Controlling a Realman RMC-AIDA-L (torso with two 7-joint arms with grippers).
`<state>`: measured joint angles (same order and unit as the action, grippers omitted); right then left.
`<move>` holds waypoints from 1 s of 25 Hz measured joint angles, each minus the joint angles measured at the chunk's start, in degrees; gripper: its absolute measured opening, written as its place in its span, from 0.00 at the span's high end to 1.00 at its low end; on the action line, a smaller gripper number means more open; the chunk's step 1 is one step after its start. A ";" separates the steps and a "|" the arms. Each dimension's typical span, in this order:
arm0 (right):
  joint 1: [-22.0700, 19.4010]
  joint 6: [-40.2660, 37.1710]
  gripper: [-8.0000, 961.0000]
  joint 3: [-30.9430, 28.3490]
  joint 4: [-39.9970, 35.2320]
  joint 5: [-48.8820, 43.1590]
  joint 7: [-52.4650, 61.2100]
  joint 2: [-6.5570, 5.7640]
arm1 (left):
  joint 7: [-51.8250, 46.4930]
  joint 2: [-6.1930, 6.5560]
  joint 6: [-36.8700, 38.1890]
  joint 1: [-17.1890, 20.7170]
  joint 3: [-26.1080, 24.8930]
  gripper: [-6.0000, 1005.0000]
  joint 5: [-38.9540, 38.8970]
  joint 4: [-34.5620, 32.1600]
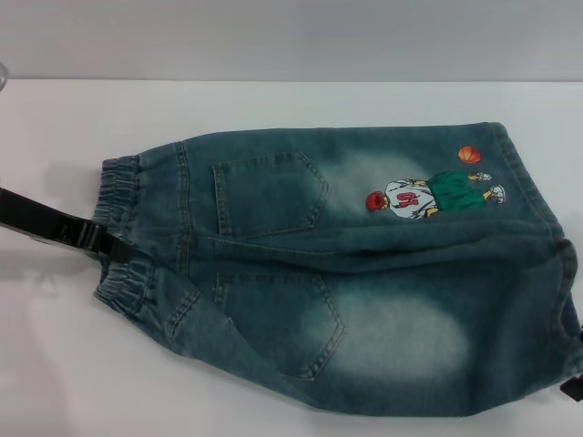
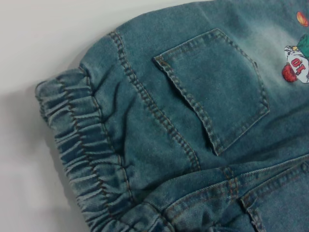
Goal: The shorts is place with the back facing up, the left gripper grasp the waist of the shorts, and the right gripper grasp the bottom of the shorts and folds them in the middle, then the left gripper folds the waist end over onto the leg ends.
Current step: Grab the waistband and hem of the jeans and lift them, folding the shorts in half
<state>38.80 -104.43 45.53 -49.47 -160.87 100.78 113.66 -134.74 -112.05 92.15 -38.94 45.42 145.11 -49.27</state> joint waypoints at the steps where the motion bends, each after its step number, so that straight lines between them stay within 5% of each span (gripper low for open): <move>1: 0.02 0.28 0.48 0.01 -0.01 0.01 -0.03 0.00 | -0.01 0.00 -0.11 0.00 -0.01 0.96 0.00 0.01; 9: 0.00 1.73 0.50 0.62 -0.17 0.04 -0.82 -0.01 | -0.20 0.04 -0.61 0.07 -0.12 0.95 0.00 0.06; 20: 0.21 1.87 0.93 0.51 -0.19 0.04 -1.96 -0.24 | -0.37 0.47 -1.25 -0.52 0.02 0.94 0.01 0.06; 25: -0.19 1.03 0.99 -0.25 -1.24 1.71 -3.14 -0.34 | -0.47 0.62 -1.67 -0.79 -0.28 0.94 0.00 -0.21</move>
<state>38.60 -103.40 45.27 -50.71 -159.15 97.64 113.32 -135.21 -111.43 90.48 -39.73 45.14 145.11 -49.48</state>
